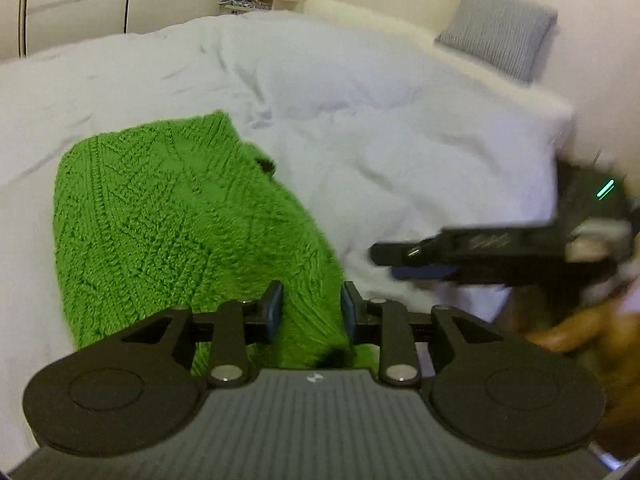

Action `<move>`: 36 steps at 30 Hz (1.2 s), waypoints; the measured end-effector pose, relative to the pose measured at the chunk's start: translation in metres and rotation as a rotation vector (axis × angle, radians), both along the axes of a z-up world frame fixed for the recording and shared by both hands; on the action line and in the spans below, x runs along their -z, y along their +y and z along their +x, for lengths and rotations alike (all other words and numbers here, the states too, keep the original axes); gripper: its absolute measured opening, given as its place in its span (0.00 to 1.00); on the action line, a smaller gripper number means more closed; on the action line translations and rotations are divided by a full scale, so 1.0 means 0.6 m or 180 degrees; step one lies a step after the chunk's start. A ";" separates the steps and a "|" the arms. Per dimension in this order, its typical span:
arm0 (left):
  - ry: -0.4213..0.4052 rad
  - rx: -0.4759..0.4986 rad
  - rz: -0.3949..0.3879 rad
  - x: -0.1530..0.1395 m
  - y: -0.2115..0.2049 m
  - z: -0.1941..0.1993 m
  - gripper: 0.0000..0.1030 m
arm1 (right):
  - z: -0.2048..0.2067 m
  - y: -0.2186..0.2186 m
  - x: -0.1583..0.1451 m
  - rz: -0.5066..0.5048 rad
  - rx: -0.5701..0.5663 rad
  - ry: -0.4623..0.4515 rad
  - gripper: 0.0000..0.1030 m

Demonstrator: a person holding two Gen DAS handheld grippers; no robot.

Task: Fold clothes
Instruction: 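Lift the side with the left tool and fold it across toward the right tool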

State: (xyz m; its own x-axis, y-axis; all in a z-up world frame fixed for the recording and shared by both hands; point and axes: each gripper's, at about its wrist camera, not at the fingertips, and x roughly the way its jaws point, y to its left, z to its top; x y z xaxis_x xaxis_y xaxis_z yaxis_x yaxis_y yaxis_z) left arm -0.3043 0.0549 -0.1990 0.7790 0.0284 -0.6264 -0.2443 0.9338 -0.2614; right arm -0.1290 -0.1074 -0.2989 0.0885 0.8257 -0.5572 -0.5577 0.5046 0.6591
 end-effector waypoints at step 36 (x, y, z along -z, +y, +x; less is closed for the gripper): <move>-0.0017 -0.0414 -0.0102 0.015 0.110 0.009 0.33 | -0.028 0.124 -0.126 0.0467 -0.0323 -0.1019 0.09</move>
